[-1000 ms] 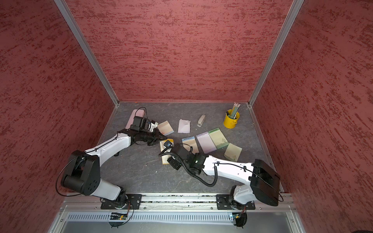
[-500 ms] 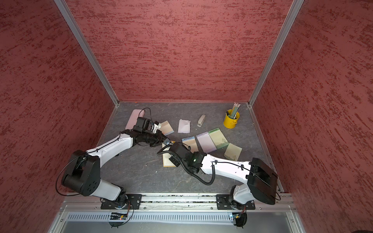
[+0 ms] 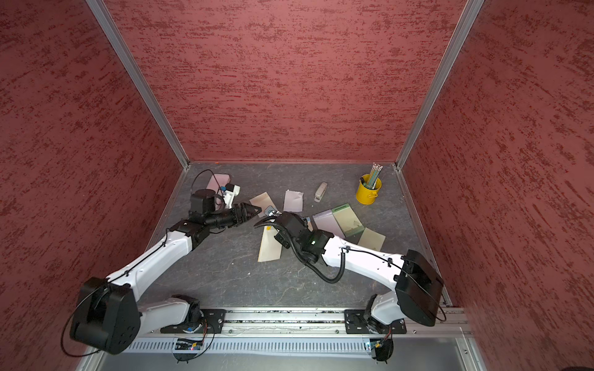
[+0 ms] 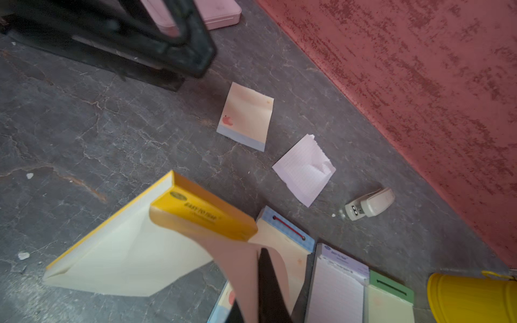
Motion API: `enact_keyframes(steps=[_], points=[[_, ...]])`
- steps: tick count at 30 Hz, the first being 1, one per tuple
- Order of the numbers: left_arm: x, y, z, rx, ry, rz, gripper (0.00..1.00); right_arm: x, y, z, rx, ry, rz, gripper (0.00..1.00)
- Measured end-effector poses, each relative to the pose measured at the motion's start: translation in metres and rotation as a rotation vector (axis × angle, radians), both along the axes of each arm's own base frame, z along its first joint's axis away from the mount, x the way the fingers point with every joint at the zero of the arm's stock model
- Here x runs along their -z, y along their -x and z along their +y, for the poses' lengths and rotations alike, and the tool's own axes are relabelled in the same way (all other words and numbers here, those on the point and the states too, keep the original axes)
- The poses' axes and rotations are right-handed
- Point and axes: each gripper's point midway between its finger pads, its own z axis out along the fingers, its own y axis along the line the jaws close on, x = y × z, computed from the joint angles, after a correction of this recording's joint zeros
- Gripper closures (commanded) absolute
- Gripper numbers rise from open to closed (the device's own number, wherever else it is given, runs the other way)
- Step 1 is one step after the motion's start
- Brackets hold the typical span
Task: Tear off pages from different memo pads
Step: Tear off the paper from the memo pad.
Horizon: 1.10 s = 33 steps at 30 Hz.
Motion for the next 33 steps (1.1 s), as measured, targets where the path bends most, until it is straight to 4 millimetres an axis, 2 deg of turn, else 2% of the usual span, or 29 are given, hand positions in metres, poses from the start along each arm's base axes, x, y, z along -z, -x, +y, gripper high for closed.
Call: enact_keyframes(steps=[5, 11, 15, 20, 27, 30, 33], points=[[-0.007, 0.016, -0.003, -0.008, -0.049, -0.137, 0.32, -0.019, -0.012, -0.001, 0.004, 0.01, -0.03, 1.0], [0.014, 0.057, -0.033, 0.075, -0.149, -0.274, 0.26, -0.023, -0.02, 0.001, 0.003, 0.041, -0.028, 1.0], [0.027, 0.069, -0.043, 0.098, -0.197, -0.329, 0.23, -0.029, -0.02, 0.002, -0.001, 0.043, -0.026, 1.0], [0.031, 0.072, -0.052, 0.108, -0.252, -0.394, 0.25, -0.039, -0.019, 0.005, -0.011, 0.029, -0.023, 1.0], [0.046, 0.057, -0.058, 0.101, -0.314, -0.416, 0.32, -0.046, -0.015, 0.011, -0.03, -0.006, 0.009, 1.0], [0.043, 0.053, -0.065, 0.11, -0.304, -0.435, 0.37, -0.046, -0.013, 0.012, -0.035, -0.021, 0.025, 1.0], [0.036, 0.051, -0.069, 0.119, -0.286, -0.467, 0.46, -0.043, -0.01, 0.013, -0.039, -0.026, 0.048, 1.0]])
